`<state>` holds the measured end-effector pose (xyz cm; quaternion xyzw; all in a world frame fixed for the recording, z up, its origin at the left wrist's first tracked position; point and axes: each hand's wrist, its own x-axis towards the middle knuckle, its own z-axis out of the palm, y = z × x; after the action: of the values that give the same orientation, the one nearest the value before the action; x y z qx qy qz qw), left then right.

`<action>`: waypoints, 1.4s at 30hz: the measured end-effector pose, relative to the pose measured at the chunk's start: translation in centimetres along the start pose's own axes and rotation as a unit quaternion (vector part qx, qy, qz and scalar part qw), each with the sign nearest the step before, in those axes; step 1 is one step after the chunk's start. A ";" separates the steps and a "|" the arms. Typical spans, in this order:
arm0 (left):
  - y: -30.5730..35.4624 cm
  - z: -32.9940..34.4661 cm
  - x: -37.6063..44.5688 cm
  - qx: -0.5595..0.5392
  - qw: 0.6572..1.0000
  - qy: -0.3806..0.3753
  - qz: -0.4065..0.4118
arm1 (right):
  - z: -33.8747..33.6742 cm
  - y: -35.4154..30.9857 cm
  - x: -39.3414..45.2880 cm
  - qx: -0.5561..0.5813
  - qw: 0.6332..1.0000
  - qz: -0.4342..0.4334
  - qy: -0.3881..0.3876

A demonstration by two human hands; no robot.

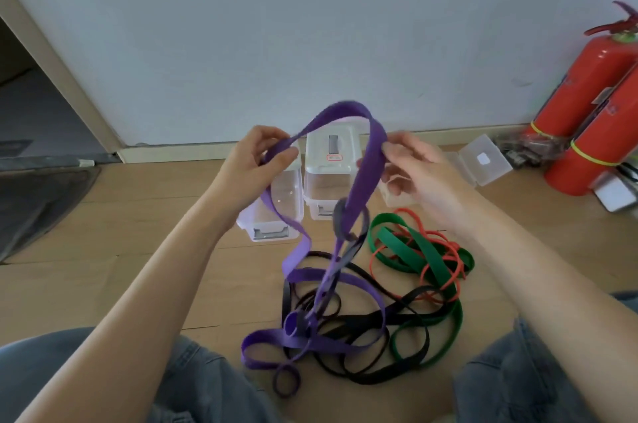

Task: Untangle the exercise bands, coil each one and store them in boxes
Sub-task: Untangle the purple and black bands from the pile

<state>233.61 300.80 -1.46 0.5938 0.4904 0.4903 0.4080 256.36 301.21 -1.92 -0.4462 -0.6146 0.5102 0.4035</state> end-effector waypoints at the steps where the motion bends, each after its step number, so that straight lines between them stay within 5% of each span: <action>1: -0.4 0.3 -0.1 0.006 1.000 -0.021 -0.009 | 0.3 -0.4 0.0 -0.031 0.998 0.006 -0.048; 3: -0.8 1.0 -0.3 0.012 0.998 -0.060 -0.014 | 1.1 0.1 -0.4 -0.138 0.979 0.029 -0.146; 4: -0.8 1.1 -0.3 0.015 0.997 -0.069 -0.015 | 1.2 0.1 -0.3 -0.154 0.979 0.036 -0.131; 7: -0.8 1.1 -0.3 0.040 0.995 -0.091 -0.015 | 0.3 -0.9 0.0 -0.021 0.999 0.002 0.032; 12: -1.9 5.0 -2.5 -0.044 0.967 -0.240 -0.074 | 1.0 -2.1 0.1 0.132 0.986 -0.095 -0.024; 16: -3.3 6.1 -3.3 -0.026 0.938 -0.322 -0.126 | 0.0 -2.8 0.6 0.269 0.959 -0.068 0.061; 19: -4.0 5.8 -3.1 0.090 0.951 -0.276 -0.110 | -0.7 -1.8 0.5 0.141 0.986 -0.008 0.092; 22: -3.8 4.5 -1.9 0.118 0.988 -0.059 -0.076 | -0.9 -0.7 0.0 -0.007 0.988 0.142 0.053; 24: -3.1 3.6 -0.8 0.150 0.989 0.000 -0.012 | -0.8 -0.2 -0.6 -0.029 0.981 0.191 -0.030; 30: -3.5 4.5 -1.3 0.394 0.903 -0.171 -0.017 | -0.5 -0.9 -1.4 0.085 0.948 0.125 -0.281; 32: -4.2 4.1 -1.8 0.472 0.863 -0.178 -0.023 | -1.0 -1.1 -1.3 0.084 0.938 0.168 -0.292; 35: -4.5 4.4 -2.3 0.513 0.835 -0.195 0.043 | -0.2 0.2 -1.3 -0.207 0.948 0.155 -0.184; 37: -4.0 4.9 -2.4 0.516 0.823 -0.225 0.079 | 0.6 1.4 -1.2 -0.504 0.835 0.141 -0.168; 38: -3.8 5.1 -2.3 0.523 0.813 -0.240 0.085 | 0.8 1.9 -1.1 -0.561 0.797 0.144 -0.172; 42: -3.4 5.4 -1.9 0.527 0.803 -0.271 0.071 | 0.8 1.2 -0.9 -0.381 0.903 0.101 -0.170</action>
<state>238.22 299.57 -6.05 0.8591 0.4993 0.0036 0.1127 256.03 300.18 -3.25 -0.5322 -0.7730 0.3431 0.0376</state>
